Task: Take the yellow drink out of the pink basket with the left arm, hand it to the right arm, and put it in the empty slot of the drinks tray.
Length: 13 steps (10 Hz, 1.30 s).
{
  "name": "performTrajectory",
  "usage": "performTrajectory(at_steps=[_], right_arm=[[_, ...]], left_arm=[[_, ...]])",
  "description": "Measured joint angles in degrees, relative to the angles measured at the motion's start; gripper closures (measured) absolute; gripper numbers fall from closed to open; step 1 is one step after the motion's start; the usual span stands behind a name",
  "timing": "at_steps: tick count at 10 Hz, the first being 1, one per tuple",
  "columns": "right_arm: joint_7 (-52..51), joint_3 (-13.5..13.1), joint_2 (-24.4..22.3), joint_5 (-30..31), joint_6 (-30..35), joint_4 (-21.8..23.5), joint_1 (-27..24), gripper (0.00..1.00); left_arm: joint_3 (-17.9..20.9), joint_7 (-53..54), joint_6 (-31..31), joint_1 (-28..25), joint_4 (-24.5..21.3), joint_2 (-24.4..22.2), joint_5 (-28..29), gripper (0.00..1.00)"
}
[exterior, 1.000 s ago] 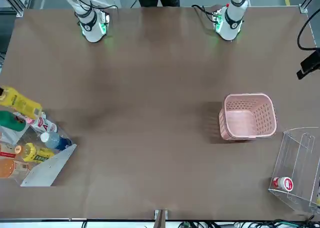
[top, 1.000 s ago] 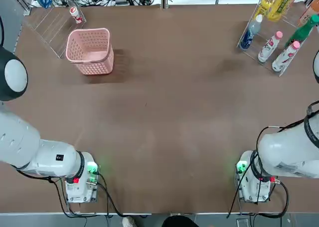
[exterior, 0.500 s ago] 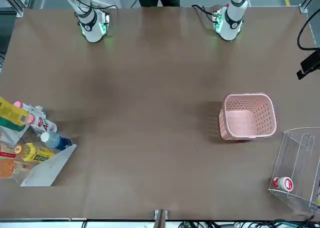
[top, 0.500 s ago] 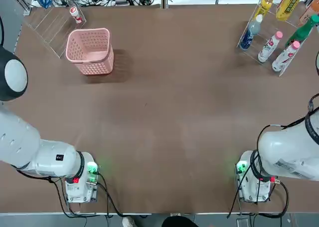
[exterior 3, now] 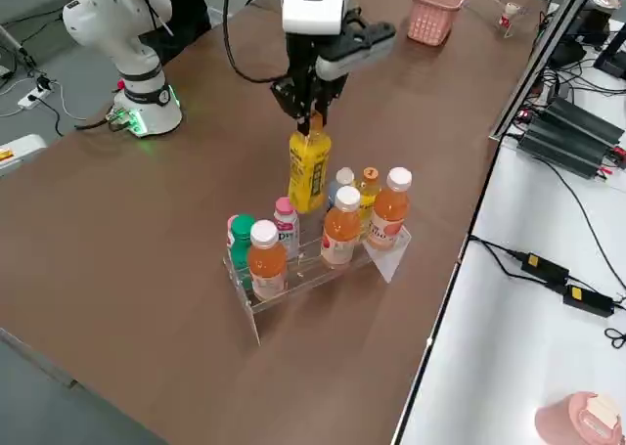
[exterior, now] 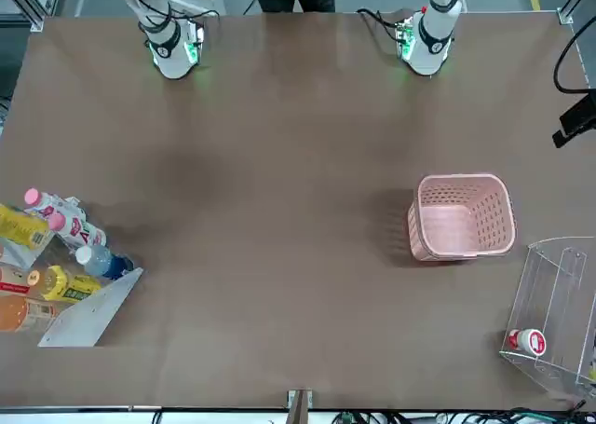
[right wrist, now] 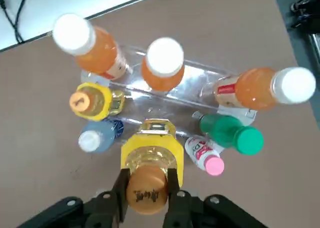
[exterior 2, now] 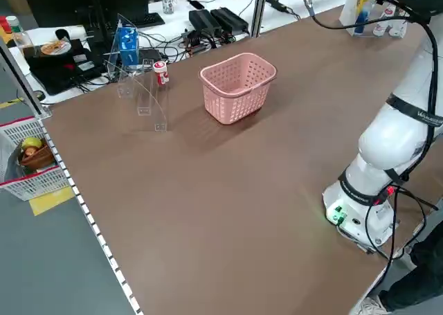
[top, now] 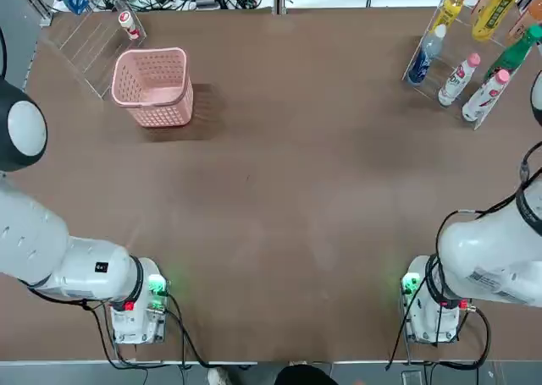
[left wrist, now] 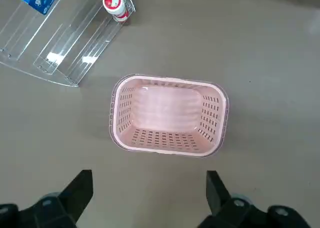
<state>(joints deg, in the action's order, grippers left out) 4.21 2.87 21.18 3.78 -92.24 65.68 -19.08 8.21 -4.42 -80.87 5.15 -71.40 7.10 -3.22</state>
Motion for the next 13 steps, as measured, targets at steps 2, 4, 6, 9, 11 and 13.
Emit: performTrajectory(at_steps=[2,4,6,9,11,13], right_arm=[[0.04,0.01,1.87,0.21,-2.77,-0.39,0.02,0.66],[0.04,0.04,2.64,0.24,-3.07,-0.68,0.02,0.66],[0.14,0.05,2.94,0.24,-3.07,-0.74,0.02,0.66],[0.23,0.13,3.74,0.24,-3.22,-0.75,0.03,0.66],[0.2,0.12,4.74,0.24,-4.84,-0.75,0.03,0.66],[0.19,0.12,5.65,0.24,-5.76,-0.75,0.0,0.66]], left_arm=[[0.01,0.0,0.01,0.0,0.0,0.0,0.0,0.0],[0.01,0.0,0.01,0.0,0.0,0.0,0.0,0.0],[0.01,0.0,0.02,0.0,0.0,0.0,0.0,0.0],[0.01,0.0,0.02,0.0,0.0,0.0,0.0,0.0],[0.03,0.0,0.02,0.0,0.0,0.0,0.0,0.0],[0.05,0.0,0.02,0.0,0.0,0.0,0.0,0.0]])
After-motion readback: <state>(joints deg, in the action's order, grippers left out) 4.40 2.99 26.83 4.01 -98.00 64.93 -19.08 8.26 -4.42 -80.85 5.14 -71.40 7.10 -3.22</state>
